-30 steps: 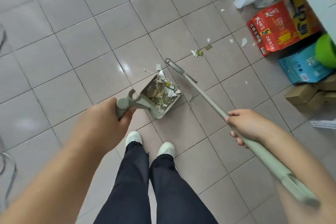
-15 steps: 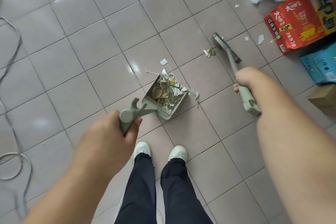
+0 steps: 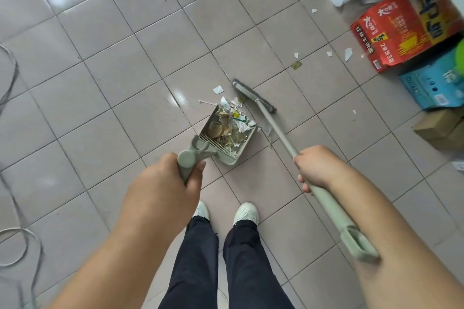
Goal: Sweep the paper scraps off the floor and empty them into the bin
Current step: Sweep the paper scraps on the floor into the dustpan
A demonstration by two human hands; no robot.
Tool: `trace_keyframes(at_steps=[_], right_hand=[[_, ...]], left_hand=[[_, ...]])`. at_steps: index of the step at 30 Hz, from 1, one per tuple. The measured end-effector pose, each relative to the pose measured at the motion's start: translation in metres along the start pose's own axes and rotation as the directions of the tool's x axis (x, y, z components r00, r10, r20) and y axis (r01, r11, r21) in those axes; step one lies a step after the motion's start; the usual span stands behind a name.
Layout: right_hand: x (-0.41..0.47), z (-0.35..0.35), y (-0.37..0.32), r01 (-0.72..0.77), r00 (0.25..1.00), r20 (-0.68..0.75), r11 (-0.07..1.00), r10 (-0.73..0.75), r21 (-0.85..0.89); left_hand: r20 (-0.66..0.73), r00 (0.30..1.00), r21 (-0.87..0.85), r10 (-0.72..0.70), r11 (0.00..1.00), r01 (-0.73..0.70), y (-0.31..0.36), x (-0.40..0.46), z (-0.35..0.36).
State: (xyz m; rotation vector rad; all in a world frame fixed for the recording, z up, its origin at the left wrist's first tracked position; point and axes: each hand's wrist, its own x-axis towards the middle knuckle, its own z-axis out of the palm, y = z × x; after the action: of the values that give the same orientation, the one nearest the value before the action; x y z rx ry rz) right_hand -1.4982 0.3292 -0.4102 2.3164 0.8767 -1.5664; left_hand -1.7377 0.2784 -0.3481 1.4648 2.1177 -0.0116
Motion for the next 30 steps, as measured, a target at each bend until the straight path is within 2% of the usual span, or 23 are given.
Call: trace_keyframes(at_steps=[6, 9, 13, 16, 18, 24, 30], right_hand=[[0.015, 0.019, -0.01, 0.009, 0.996, -0.085, 0.999, -0.006, 0.04], [0.031, 0.037, -0.019, -0.041, 0.999, -0.033, 0.998, 0.042, 0.05], [0.015, 0.055, -0.01, -0.039, 0.998, 0.043, 0.995, 0.043, -0.094], [-0.014, 0.053, 0.01, -0.034, 0.993, 0.105, 0.994, 0.045, -0.108], [-0.034, 0.044, 0.019, -0.037, 0.992, 0.118, 0.997, 0.045, -0.064], [-0.077, 0.028, 0.036, -0.01, 1.0, 0.019, 0.998, 0.009, 0.068], [-0.066, 0.048, 0.05, -0.13, 0.99, -0.031, 0.968, 0.14, 0.215]], left_hand=[[0.006, 1.0, 0.015, 0.024, 1.0, -0.024, 0.0, 0.0, 0.001], [0.017, 1.0, 0.02, 0.025, 0.999, -0.025, -0.002, 0.001, 0.0], [0.024, 0.999, 0.041, 0.038, 0.998, -0.039, -0.004, 0.002, -0.002], [0.031, 0.999, 0.034, 0.045, 0.998, -0.046, -0.005, 0.001, -0.004], [0.041, 0.998, 0.029, 0.044, 0.999, -0.045, -0.007, -0.001, -0.006], [0.051, 0.997, 0.017, 0.058, 0.998, -0.059, -0.025, -0.007, -0.012], [0.079, 0.995, 0.001, 0.065, 0.998, -0.066, -0.049, -0.018, -0.017]])
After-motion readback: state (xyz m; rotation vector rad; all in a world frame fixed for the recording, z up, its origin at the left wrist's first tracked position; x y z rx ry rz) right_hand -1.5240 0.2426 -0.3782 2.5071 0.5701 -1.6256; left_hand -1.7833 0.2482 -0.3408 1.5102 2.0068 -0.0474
